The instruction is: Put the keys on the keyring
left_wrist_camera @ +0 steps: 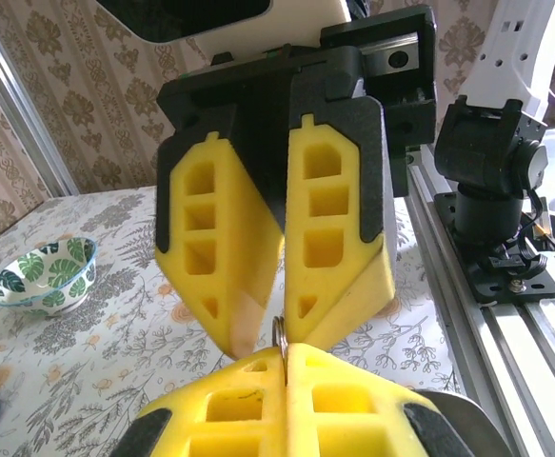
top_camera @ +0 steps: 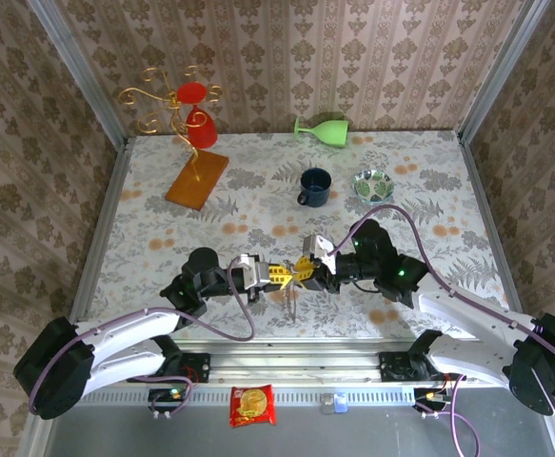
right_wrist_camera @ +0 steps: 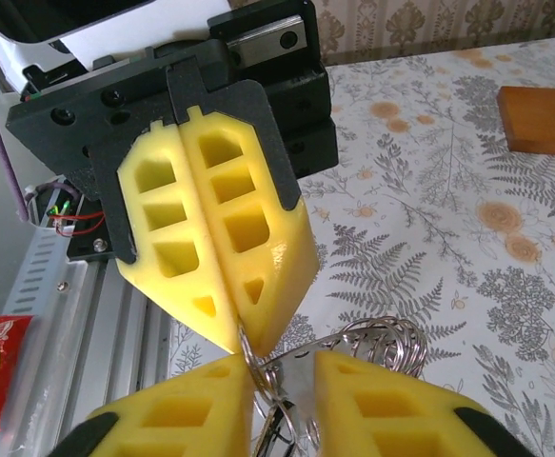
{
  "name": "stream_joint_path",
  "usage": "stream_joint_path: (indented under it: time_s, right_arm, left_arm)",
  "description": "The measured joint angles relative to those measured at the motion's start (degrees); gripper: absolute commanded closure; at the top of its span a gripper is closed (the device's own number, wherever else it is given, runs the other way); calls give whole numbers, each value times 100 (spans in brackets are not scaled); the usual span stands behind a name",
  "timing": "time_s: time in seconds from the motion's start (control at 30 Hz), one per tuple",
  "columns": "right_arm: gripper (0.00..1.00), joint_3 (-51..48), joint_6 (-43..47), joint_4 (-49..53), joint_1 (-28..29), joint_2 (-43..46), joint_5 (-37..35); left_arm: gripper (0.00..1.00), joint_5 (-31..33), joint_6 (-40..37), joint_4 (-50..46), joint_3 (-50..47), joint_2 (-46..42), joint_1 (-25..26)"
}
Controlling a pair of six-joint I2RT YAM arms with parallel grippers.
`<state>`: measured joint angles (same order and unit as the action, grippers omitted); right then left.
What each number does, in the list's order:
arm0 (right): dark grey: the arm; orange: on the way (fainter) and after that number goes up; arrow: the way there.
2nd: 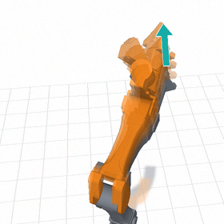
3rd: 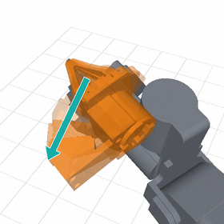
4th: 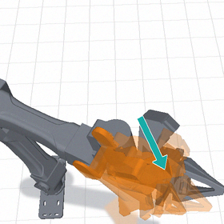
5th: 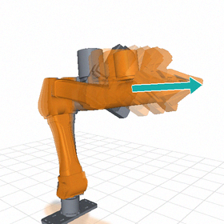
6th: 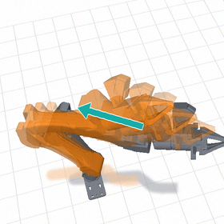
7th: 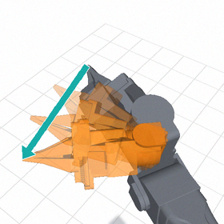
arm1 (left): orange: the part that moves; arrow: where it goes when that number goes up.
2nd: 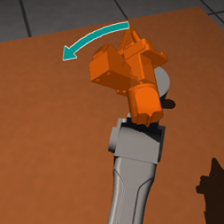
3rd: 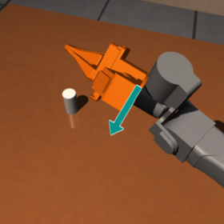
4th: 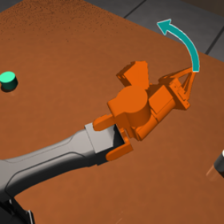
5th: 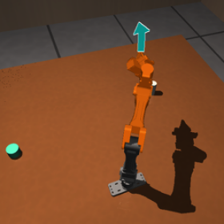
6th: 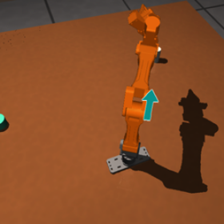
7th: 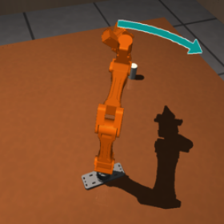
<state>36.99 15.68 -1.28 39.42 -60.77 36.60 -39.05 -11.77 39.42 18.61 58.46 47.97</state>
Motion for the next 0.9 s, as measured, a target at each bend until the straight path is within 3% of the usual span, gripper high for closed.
stream_joint_path:
  time_s: [0.1, 0.17, 0.23, 0.3, 0.6, 0.9]
  right_arm:
    - [97, 0, -33, -13, 2, -17, 55]
    - [100, 0, -39, 13, 0, -26, 81]
    - [100, 2, 20, 48, 0, -26, 76]
    - [100, 39, 101, 197, 7, -26, 55]
    - [100, 1097, 1169, 1947, 210, -297, -503]
    - [100, 1788, 1921, 2859, 610, -713, -1084]
  left_arm:
    - [100, 48, 4, 9, 0, 9, -7]
    - [99, 98, 9, 9, 0, 9, -7]
    - [78, 151, -9, -2, 0, 7, -4]
    - [74, 245, -59, -83, 0, -31, 0]
    - [74, 476, -697, -1626, 496, -315, 4]
    - [81, 411, -979, -2194, 723, -249, 7]
